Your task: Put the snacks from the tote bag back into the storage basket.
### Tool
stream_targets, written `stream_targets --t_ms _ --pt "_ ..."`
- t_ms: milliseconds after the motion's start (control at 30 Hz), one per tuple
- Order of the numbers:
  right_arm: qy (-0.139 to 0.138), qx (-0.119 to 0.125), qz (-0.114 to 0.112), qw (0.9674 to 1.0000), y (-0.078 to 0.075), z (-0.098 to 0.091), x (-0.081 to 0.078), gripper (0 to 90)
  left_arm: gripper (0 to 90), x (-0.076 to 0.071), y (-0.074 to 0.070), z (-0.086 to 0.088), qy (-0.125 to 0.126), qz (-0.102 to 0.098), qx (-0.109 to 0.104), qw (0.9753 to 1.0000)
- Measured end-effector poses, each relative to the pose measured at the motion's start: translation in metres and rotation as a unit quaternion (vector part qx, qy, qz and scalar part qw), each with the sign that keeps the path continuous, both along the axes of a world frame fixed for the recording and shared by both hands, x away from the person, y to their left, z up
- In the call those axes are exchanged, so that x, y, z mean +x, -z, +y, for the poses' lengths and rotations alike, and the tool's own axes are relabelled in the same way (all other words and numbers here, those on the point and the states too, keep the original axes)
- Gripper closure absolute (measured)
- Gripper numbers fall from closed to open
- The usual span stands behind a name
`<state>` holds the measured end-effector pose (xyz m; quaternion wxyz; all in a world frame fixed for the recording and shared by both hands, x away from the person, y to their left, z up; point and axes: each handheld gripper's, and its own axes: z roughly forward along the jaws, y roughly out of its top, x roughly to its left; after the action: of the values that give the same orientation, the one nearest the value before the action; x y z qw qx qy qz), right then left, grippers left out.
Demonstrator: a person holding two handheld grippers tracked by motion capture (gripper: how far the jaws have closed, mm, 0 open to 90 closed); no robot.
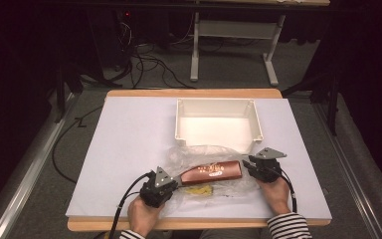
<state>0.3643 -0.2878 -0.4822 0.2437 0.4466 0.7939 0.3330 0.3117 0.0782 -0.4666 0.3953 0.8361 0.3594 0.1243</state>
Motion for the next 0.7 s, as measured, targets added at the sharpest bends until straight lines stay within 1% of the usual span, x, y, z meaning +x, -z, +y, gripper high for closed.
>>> stream_targets --t_ms 33,100,233,333,400,433,567,633,700 --pt "0.0 0.0 0.0 1.0 0.0 0.0 0.0 66.1 77.5 -0.001 -0.003 0.002 0.007 -0.007 0.004 0.9999" --pt "0.0 -0.001 -0.001 1.0 0.0 0.0 0.0 66.1 71.5 -0.004 -0.009 0.003 0.014 -0.016 0.009 0.9997" --pt "0.0 -0.001 -0.001 1.0 0.0 0.0 0.0 66.0 61.0 -0.01 -0.022 0.002 0.026 -0.036 0.006 0.999" --pt "0.0 0.0 -0.001 1.0 0.0 0.0 0.0 66.0 55.6 -0.014 -0.032 0.0 0.028 -0.051 -0.004 0.9983" --pt "0.0 0.0 0.001 1.0 0.0 0.0 0.0 66.0 52.5 -0.015 -0.04 0.0 0.031 -0.055 -0.014 0.9979" --pt "0.0 0.001 0.001 1.0 0.0 0.0 0.0 65.9 51.6 -0.014 -0.044 0.0 0.031 -0.059 -0.015 0.9977" --pt "0.0 0.001 0.001 1.0 0.0 0.0 0.0 65.8 48.6 -0.009 -0.058 0.001 0.017 -0.079 -0.009 0.9967" --pt "0.0 0.001 0.001 1.0 0.0 0.0 0.0 65.8 48.6 -0.001 -0.062 0.003 0.01 -0.079 -0.008 0.9968" --pt "0.0 0.001 0.001 1.0 0.0 0.0 0.0 65.8 47.8 0.008 -0.061 0.003 0.003 -0.071 -0.005 0.9974"
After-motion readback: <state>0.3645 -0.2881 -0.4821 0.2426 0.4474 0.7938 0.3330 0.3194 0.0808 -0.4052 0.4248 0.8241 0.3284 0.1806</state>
